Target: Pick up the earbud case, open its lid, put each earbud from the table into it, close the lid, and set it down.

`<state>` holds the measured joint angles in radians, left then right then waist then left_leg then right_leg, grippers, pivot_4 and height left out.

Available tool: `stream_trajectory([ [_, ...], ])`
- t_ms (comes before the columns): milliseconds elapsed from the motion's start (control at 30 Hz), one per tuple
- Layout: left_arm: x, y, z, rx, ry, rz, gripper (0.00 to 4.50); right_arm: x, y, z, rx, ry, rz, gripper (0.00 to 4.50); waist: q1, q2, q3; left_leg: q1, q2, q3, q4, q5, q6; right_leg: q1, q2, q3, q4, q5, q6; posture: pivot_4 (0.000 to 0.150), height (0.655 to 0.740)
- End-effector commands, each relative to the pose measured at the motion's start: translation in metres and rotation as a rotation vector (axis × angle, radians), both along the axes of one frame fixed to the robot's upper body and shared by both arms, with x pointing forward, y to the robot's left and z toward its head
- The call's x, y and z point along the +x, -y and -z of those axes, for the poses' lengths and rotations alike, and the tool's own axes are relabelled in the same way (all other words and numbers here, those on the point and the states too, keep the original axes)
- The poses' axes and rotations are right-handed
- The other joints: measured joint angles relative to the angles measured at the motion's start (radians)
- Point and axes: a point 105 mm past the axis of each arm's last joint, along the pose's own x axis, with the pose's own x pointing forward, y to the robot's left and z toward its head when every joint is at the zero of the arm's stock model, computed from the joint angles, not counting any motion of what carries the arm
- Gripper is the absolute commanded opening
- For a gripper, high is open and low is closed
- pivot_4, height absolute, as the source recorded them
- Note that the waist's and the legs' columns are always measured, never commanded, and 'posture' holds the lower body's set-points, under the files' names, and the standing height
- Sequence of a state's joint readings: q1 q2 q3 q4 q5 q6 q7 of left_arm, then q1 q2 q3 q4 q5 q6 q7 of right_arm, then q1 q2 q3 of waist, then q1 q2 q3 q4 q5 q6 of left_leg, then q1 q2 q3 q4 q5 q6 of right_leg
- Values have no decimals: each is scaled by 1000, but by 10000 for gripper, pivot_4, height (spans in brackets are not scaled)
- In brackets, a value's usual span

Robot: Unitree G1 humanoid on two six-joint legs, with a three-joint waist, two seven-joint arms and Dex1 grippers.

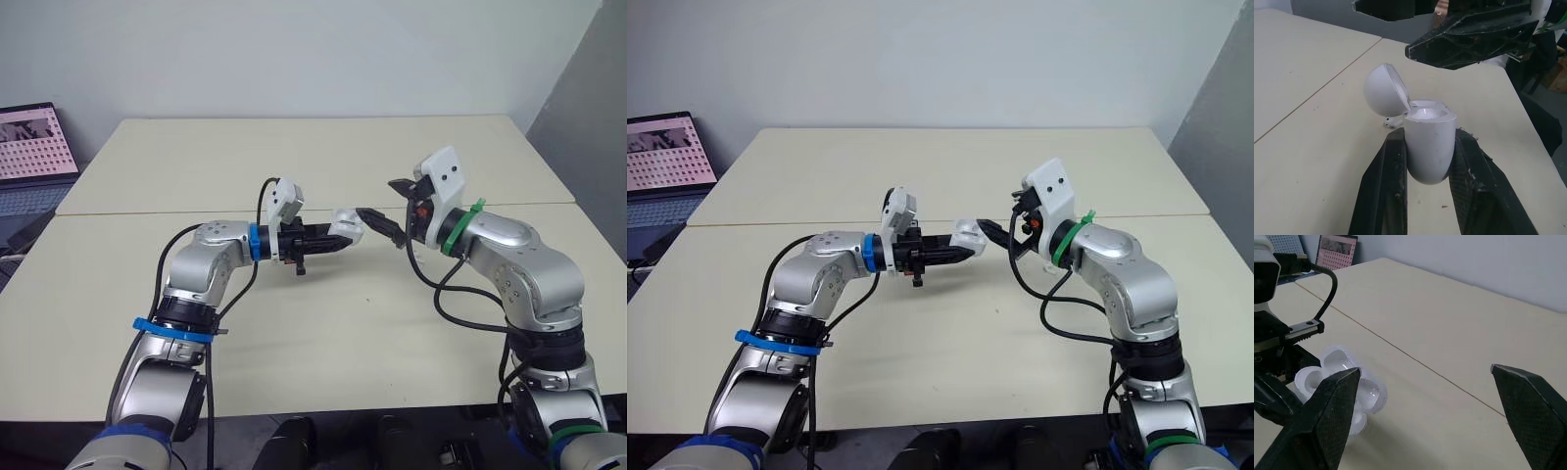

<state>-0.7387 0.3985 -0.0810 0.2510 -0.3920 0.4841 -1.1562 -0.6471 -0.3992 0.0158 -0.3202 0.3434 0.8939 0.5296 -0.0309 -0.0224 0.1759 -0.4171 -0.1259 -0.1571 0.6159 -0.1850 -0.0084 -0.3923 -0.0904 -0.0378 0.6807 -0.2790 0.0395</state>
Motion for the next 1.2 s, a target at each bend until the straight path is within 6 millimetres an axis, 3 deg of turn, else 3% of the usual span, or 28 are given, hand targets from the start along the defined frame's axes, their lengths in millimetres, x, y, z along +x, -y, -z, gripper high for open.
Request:
stream_trajectory([
  [33, 18, -8, -15, -67, 86, -136, 7521, 10, 32, 18, -53, -27, 115, 44536, 1, 0, 0, 0, 0, 0, 0, 0, 0, 0, 0, 0, 0, 0, 0, 1500, 7400],
  [233, 24, -11, -16, -138, 114, -258, 7521, 27, 65, 86, -167, -138, 239, 44536, 1, 0, 0, 0, 0, 1, 2, -2, 3, 2, 0, 0, 0, 0, 0, 1500, 7400],
  [467, 20, -14, -13, -129, 126, -277, 7521, 38, 80, 124, -186, -222, 303, 44536, -2, 0, 0, 1, 0, 2, 2, 0, -1, 2, 0, 0, 0, 0, 0, 1500, 7400],
  [533, 17, -15, -12, -126, 129, -272, 7521, 37, 84, 130, -177, -247, 317, 40868, -1, 0, 0, 1, 0, 2, 3, 0, -1, 3, 0, 0, 0, 0, 0, 1500, 7400],
  [600, 15, -16, -12, -123, 129, -269, 7521, 34, 84, 133, -170, -260, 316, 35732, 0, 0, 0, 1, 0, 2, 4, 0, 0, 3, 0, 0, 0, 0, 0, 1500, 7400],
  [900, 7, -13, -2, -98, 109, -229, 7521, 24, 89, 129, -138, -283, 332, 3892, 7, 0, -1, 1, 0, 1, 7, -2, 3, 4, 0, 0, 0, 0, 0, 1500, 7400],
  [1000, 9, -11, -7, -122, 124, -236, 7521, 8, 93, 116, -168, -283, 249, 3918, 15, 0, 0, 0, -1, 0, 7, -2, 3, 4, 0, 0, 0, 0, 0, 1500, 7400],
  [1100, 9, -7, -6, -130, 125, -233, 7521, -23, 97, 109, -403, -259, 24, 3918, 23, 0, 0, -1, -2, 0, 8, -3, 4, 3, 0, 0, -1, 0, 0, 1500, 7400],
  [1200, 8, -5, -5, -135, 125, -230, 7521, -47, 119, 108, -598, -298, -97, 3918, 26, 0, 0, -2, -1, 1, 9, -4, 5, 4, 0, -1, -1, -1, 2, 1500, 7400],
])
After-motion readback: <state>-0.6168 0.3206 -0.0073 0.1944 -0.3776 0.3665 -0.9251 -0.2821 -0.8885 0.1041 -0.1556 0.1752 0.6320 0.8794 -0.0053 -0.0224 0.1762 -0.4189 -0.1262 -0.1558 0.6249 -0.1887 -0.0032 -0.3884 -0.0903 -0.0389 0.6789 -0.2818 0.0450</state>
